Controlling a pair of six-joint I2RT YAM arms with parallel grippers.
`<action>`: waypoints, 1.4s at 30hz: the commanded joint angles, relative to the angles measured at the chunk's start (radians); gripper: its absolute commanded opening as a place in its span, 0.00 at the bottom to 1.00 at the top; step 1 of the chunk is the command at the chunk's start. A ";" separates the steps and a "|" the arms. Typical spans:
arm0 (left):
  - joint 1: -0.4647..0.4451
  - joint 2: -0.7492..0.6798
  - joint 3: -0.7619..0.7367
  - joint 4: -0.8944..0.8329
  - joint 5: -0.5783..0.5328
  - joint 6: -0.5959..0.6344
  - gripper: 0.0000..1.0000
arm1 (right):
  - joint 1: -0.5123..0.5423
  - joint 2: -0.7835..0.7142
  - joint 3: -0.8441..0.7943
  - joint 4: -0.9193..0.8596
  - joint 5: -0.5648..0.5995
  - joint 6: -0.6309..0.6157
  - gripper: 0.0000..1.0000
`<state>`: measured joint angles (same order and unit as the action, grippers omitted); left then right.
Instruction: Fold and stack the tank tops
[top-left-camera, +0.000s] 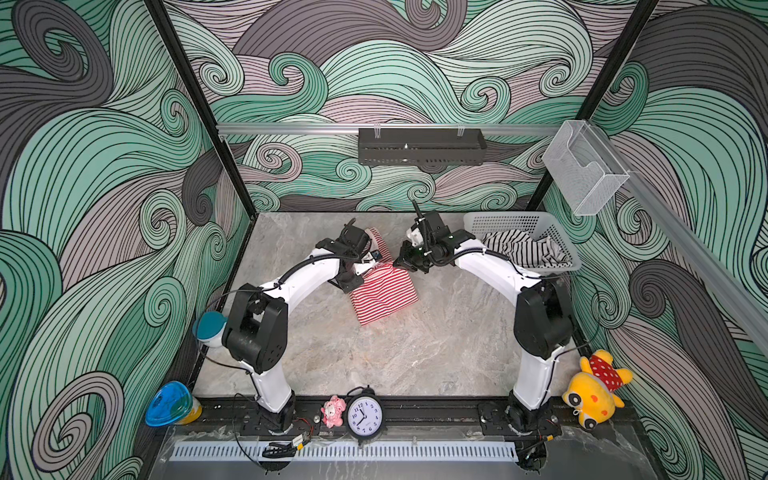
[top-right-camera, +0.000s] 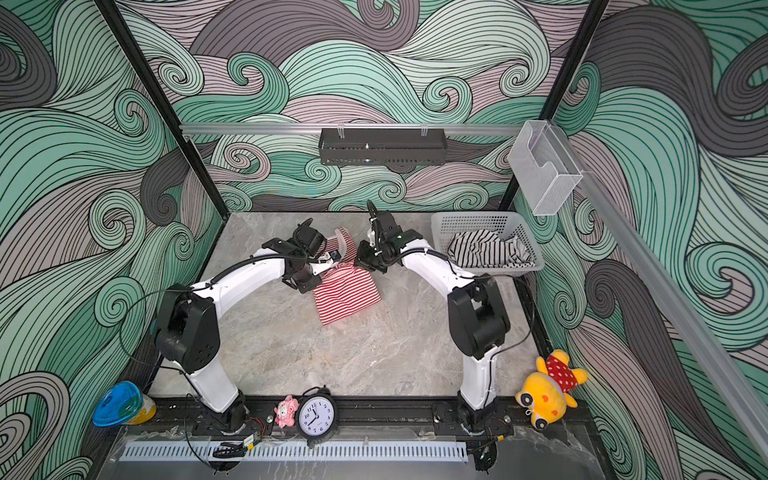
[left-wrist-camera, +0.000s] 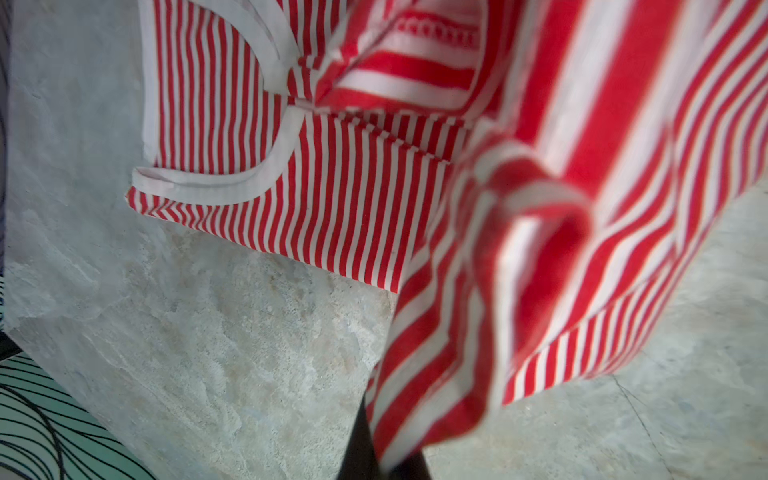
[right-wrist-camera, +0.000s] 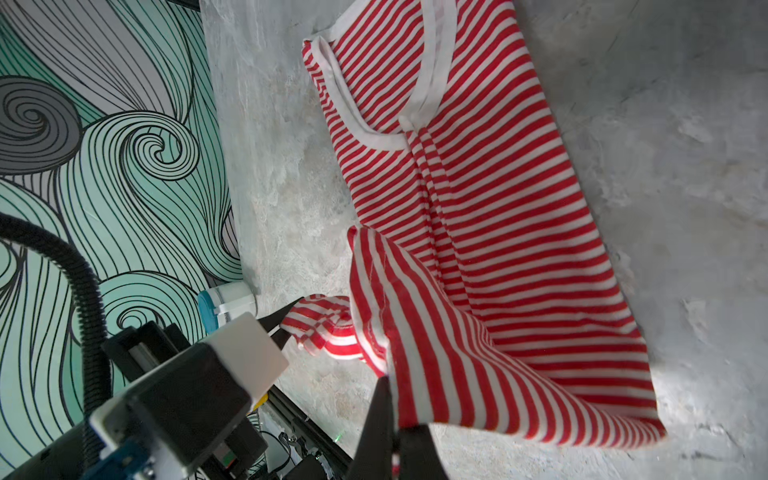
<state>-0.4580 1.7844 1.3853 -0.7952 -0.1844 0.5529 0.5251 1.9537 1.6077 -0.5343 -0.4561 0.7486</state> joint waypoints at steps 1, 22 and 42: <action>0.026 0.068 0.065 0.015 -0.016 -0.024 0.02 | -0.021 0.078 0.050 -0.010 -0.048 -0.018 0.00; 0.077 0.165 0.157 0.100 -0.101 -0.115 0.25 | -0.075 0.220 0.145 0.103 -0.160 -0.001 0.43; -0.017 0.110 0.091 -0.039 0.334 -0.097 0.07 | 0.034 -0.071 -0.344 0.271 -0.046 0.033 0.15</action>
<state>-0.4633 1.8400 1.4181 -0.7906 0.0525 0.4625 0.5583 1.9293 1.3014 -0.2996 -0.5358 0.7666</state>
